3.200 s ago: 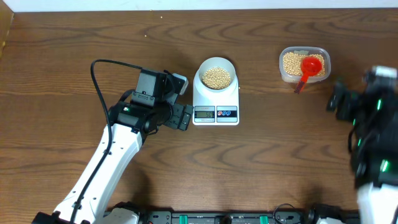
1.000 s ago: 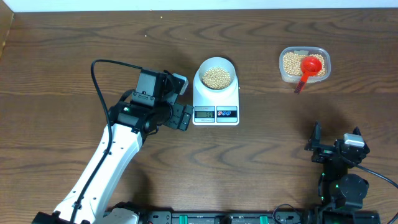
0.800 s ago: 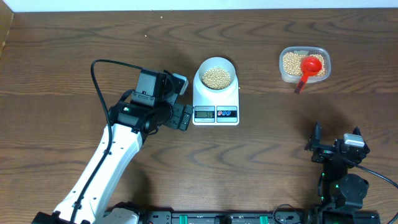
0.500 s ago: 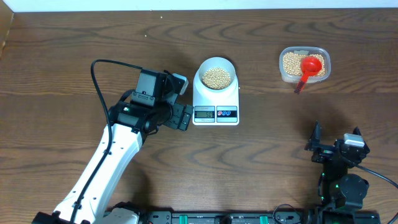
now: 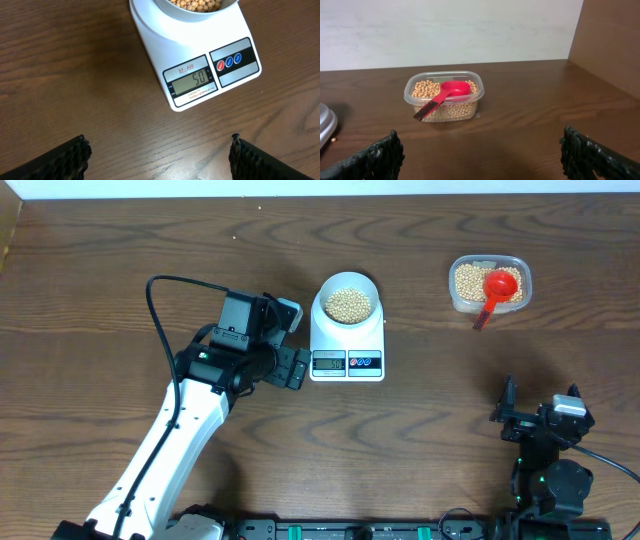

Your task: Scoop item into bowl and weigh 50g on scale

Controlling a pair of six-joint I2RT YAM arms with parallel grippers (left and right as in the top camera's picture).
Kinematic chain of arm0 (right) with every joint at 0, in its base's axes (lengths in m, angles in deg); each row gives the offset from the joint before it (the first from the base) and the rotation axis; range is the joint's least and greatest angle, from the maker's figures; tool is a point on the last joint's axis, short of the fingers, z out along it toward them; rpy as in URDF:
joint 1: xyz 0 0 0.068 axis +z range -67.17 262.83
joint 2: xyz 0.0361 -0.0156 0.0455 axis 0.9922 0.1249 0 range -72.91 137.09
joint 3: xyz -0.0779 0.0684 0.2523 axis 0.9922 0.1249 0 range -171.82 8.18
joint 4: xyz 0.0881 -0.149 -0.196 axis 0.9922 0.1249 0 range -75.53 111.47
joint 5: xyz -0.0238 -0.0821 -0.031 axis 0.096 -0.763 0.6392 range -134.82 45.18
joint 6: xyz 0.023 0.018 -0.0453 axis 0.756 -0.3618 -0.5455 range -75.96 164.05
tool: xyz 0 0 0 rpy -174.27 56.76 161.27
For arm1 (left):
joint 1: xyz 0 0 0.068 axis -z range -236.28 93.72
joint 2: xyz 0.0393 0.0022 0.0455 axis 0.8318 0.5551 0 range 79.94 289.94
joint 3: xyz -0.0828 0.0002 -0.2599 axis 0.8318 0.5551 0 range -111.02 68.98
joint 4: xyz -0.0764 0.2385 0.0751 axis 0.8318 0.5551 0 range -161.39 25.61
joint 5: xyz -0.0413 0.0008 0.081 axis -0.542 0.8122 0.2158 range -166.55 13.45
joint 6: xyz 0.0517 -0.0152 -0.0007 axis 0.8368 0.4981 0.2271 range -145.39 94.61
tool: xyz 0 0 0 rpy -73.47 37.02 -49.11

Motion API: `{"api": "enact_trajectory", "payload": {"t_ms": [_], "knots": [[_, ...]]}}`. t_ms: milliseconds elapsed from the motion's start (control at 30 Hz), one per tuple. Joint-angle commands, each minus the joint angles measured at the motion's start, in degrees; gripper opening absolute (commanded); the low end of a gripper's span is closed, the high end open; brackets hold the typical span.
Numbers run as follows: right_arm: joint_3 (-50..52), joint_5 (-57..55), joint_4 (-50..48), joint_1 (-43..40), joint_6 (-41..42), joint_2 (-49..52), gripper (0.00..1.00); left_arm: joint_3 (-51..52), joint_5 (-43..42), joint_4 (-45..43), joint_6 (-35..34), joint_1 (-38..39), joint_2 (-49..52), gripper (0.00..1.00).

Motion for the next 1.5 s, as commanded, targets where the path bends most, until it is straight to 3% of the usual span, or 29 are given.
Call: {"api": "enact_trajectory", "payload": {"t_ms": [0, 533, 800, 1067, 1467], "knots": [[0.1, -0.3, 0.2, 0.4, 0.4, -0.4, 0.99, 0.1, -0.5, 0.0, 0.2, -0.2, 0.1, 0.91], [0.1, -0.3, 0.2, 0.4, 0.4, -0.4, 0.99, 0.1, -0.4, 0.2, 0.2, -0.2, -0.9, 0.91], [0.1, -0.3, 0.2, 0.4, 0.4, -0.4, 0.99, 0.1, 8.5, -1.9, 0.2, -0.8, -13.4, 0.91], [0.1, -0.3, 0.2, 0.4, 0.4, -0.4, 0.99, 1.6, 11.1, -4.5, 0.1, -7.9, -24.6, 0.91], [0.1, -0.3, 0.2, 0.4, 0.4, -0.4, 0.99, 20.8, 11.2, -23.0, -3.6, -13.3, -44.8, 0.91]]}}
